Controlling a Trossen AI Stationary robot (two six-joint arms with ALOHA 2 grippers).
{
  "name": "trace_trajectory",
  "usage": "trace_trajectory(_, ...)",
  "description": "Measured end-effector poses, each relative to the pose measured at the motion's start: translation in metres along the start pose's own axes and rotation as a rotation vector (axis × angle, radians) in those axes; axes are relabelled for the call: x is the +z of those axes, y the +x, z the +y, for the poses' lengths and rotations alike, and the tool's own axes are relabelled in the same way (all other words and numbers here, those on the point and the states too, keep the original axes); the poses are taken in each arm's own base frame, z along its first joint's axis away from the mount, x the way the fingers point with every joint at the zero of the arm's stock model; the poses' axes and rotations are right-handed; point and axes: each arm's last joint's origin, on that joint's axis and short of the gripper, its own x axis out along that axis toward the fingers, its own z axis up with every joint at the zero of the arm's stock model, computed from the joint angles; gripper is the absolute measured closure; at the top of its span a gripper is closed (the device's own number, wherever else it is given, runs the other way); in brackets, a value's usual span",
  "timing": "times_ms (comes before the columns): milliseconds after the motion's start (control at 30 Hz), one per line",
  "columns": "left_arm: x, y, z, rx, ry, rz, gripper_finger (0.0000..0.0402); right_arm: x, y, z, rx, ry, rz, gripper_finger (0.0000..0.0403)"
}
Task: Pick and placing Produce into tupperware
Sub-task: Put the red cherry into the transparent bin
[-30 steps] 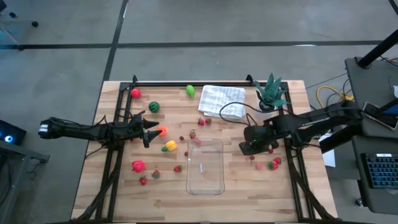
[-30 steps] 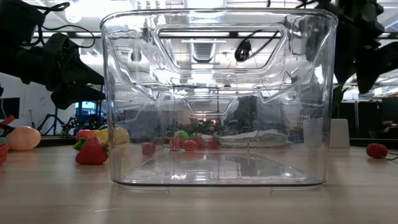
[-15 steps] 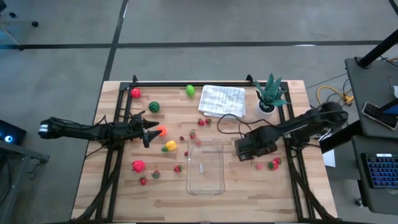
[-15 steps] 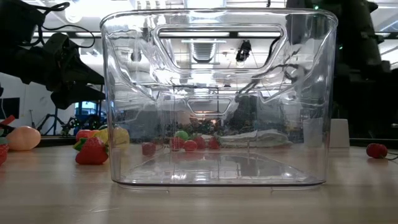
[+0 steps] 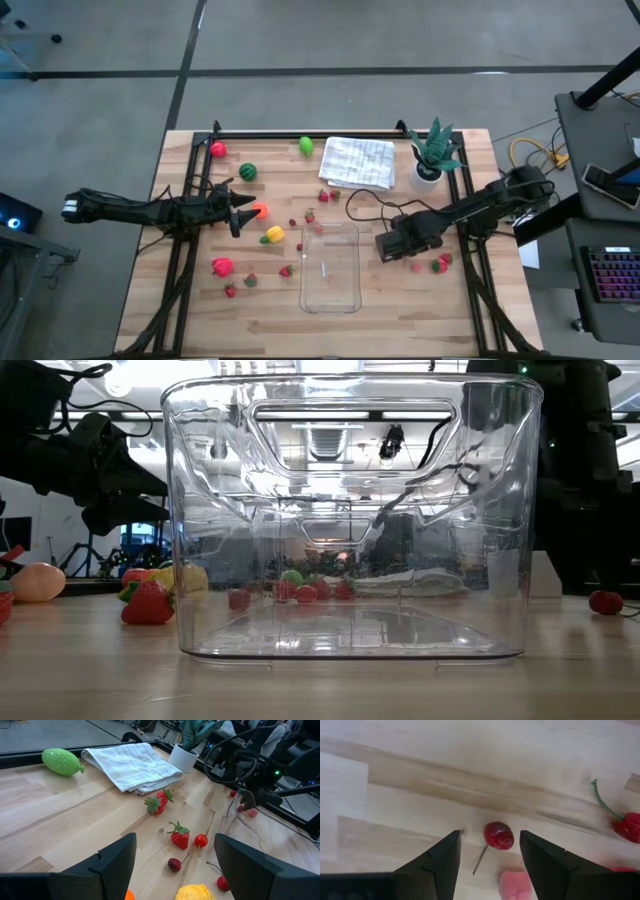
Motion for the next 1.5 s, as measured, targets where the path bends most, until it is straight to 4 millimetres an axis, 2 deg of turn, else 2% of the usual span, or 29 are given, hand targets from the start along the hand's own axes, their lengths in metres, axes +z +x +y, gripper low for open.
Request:
trace_trajectory(200, 0.0, 0.0, 0.0, 0.0, 0.0, 0.0, 0.0147, -0.001, 0.01, -0.006, -0.031, -0.003, -0.001, 0.0198)
trace_trajectory(467, 0.0, 0.0, 0.0, 0.0, 0.0, 0.0, 0.0147, -0.001, 0.012, -0.007, -0.016, -0.011, -0.009, 0.0131)
trace_trajectory(633, 0.0, 0.0, 0.0, 0.0, 0.0, 0.0, 0.0147, 0.0, 0.014, -0.007, -0.012, -0.027, -0.028, 0.0121)
trace_trajectory(1500, 0.0, 0.0, 0.0, 0.0, 0.0, 0.0, 0.0147, -0.002, 0.019, -0.009, 0.004, -0.054, 0.026, 0.0279)
